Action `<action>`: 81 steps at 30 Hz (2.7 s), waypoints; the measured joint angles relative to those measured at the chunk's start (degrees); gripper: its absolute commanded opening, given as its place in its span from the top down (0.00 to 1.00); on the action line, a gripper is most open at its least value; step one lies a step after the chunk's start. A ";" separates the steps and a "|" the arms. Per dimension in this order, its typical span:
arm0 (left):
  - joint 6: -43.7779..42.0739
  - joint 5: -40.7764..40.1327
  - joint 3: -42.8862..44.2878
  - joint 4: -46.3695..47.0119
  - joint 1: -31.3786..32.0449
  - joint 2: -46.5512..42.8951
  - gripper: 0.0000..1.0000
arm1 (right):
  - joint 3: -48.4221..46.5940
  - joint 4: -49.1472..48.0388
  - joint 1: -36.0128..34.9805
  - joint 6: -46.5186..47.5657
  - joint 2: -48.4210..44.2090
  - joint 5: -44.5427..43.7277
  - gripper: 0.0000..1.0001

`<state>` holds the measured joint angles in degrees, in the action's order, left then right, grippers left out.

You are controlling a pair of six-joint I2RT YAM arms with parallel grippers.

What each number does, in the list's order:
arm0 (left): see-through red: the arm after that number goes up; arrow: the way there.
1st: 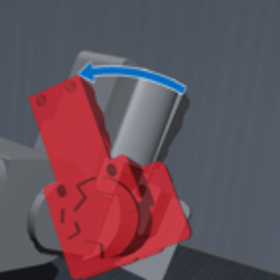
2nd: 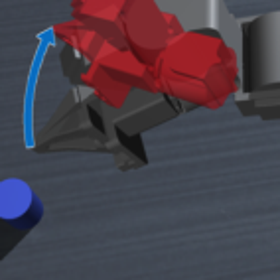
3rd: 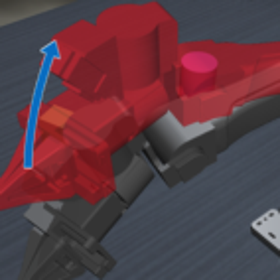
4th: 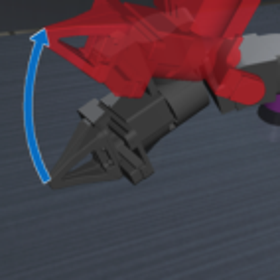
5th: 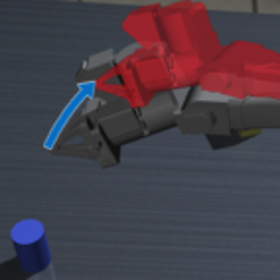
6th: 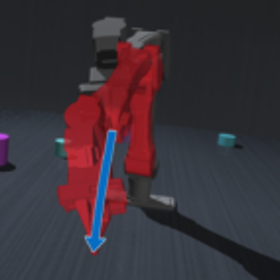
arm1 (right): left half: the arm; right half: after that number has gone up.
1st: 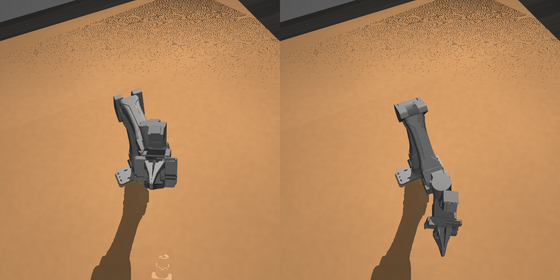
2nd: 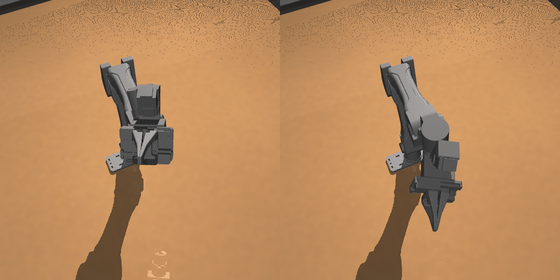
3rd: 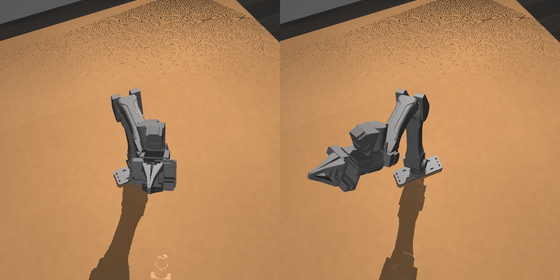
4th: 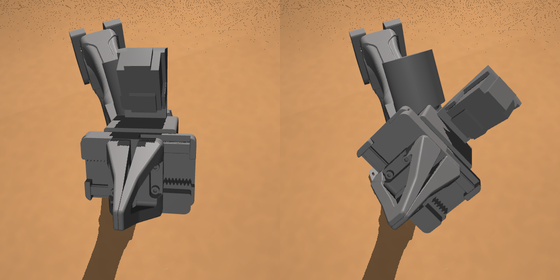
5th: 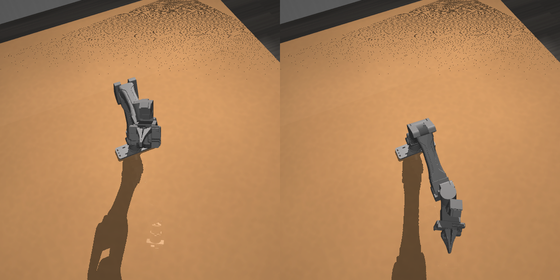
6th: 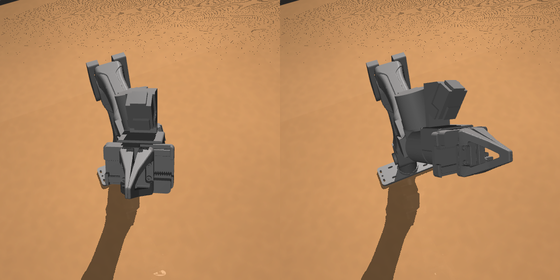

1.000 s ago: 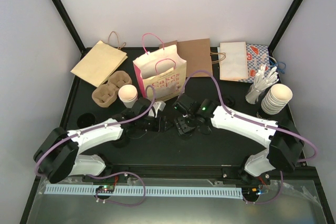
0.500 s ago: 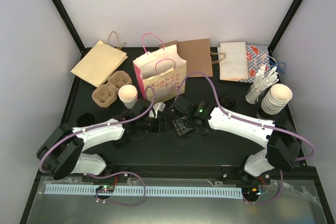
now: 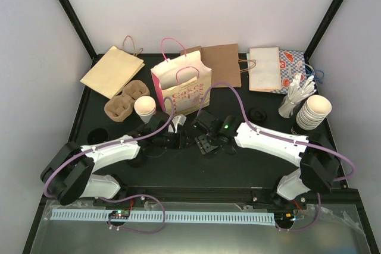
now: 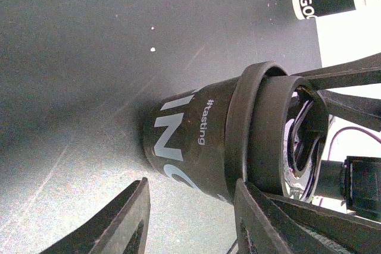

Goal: Pack the takeout coffee

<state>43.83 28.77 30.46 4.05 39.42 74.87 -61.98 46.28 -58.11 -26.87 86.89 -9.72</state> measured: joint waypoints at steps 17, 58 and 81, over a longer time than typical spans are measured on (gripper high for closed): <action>1.44 1.90 0.11 2.60 0.00 1.62 0.60 | 0.68 -0.72 0.09 0.94 -0.37 0.81 0.29; 5.95 13.86 7.15 3.15 -2.73 13.68 0.92 | -0.81 1.03 1.18 1.38 0.85 1.27 0.29; 2.51 6.58 3.58 0.46 -2.45 0.79 0.49 | 0.35 -1.07 -3.74 8.55 -1.22 5.16 0.28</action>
<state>46.35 35.35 34.04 4.51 36.97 75.66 -61.63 45.21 -61.84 -18.33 85.67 -4.56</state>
